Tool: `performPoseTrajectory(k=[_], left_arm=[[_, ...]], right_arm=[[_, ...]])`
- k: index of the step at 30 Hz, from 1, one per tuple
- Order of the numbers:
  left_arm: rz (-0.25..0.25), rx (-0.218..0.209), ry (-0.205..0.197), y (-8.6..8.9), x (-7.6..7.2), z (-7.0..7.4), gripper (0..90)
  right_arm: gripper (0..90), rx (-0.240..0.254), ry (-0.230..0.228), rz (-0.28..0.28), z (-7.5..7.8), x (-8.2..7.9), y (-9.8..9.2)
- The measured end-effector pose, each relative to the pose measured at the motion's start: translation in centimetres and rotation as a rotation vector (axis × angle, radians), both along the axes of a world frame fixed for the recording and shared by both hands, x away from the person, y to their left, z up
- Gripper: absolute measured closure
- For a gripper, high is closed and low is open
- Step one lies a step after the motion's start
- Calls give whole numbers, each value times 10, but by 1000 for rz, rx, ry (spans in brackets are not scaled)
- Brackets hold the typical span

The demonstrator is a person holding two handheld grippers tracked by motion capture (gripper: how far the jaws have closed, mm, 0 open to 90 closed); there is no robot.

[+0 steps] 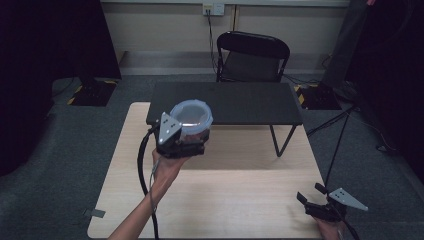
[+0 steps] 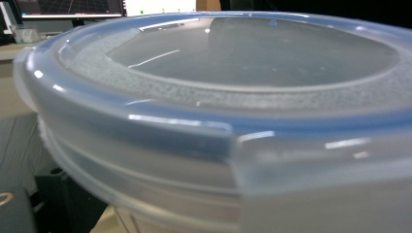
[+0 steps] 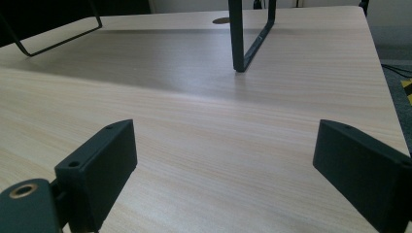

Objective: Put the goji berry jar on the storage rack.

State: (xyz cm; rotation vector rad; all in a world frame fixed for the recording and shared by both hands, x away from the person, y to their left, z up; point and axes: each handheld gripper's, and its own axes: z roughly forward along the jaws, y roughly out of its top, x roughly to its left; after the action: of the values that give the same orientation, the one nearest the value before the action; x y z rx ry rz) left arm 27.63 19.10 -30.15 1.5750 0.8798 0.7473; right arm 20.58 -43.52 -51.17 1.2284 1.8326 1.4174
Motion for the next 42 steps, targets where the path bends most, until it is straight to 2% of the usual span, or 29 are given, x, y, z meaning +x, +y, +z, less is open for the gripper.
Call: performPoseTrajectory(k=[4,7,10,20,30,40,42], left_arm=[[4,3,15,-13,30,17,17],[17,3,29,-23,49,23,17],[23,-4,39,-32,66,26,17],[69,-6,75,-52,106,25,17],[95,-10,87,-66,126,15,17],[134,-3,88,-76,132,2,17],[135,4,74,-77,131,-2,16]], right_arm=[[78,-1,1,-1,0,0,0],[78,-1,0,-1,0,0,0],[78,0,0,0,0,0,0],[78,-1,0,0,0,0,0],[78,0,-1,4,0,0,-1],[78,-1,-1,2,0,0,0],[78,-2,-1,3,0,0,0]])
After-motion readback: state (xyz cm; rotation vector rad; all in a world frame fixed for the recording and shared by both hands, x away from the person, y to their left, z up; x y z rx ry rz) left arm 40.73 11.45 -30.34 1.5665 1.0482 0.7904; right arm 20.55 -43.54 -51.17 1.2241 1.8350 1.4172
